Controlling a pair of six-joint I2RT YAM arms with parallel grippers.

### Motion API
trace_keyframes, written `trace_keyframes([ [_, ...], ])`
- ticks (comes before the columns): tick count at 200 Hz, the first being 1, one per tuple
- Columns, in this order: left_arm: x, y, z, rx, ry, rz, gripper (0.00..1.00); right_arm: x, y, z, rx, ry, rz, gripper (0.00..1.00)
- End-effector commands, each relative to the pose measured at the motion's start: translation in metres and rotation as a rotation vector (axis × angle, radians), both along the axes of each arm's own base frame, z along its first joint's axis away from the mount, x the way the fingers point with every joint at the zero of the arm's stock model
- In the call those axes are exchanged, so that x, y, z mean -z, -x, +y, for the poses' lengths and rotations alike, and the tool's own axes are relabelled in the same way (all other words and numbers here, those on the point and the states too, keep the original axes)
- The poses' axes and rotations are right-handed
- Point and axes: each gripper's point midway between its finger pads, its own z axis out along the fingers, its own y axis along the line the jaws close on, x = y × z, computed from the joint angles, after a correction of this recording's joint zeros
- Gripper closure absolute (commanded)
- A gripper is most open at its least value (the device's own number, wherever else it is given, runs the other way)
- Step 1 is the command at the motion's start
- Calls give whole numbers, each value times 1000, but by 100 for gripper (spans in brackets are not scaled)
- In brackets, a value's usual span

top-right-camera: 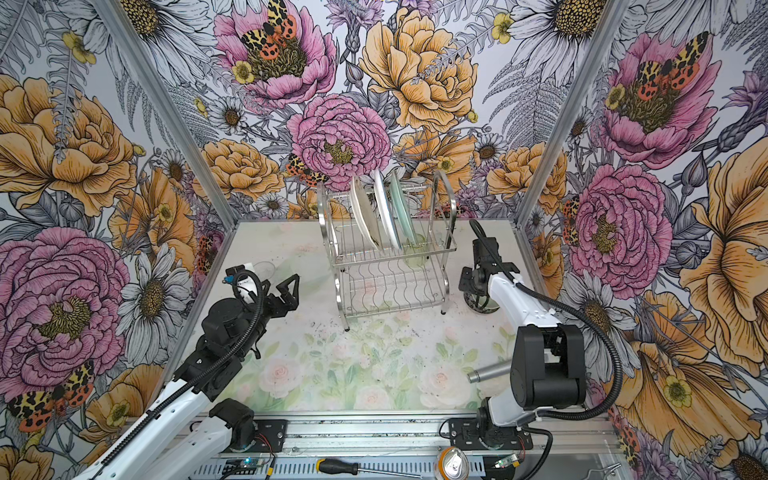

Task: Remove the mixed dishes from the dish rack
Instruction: 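Lower the pale green bowl onto the patterned plate on the table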

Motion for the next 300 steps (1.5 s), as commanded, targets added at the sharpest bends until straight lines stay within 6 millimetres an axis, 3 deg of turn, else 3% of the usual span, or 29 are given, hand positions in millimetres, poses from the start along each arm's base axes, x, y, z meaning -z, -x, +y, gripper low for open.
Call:
trace_keyframes([
  [1, -3, 0, 10, -45, 0, -24, 1, -13, -13, -1, -28, 16, -21, 100],
  [27, -4, 2, 13, -59, 7, -36, 1, -12, -14, -9, -31, 123, 32, 100],
  [127, -10, 8, 20, -81, 18, -69, 1, 15, -12, 6, -99, 120, 147, 100],
  [189, -10, 9, 22, -88, 15, -71, 1, 22, -10, 7, -108, 149, 180, 100],
  [228, -9, 9, 23, -90, 13, -66, 1, 20, -8, 11, -110, 119, 173, 67],
  [248, -8, 9, 22, -87, 14, -65, 1, 14, -9, 15, -108, 97, 154, 56],
  [300, -8, 8, 23, -91, 14, -63, 1, -14, -9, 16, -79, 32, 69, 44],
])
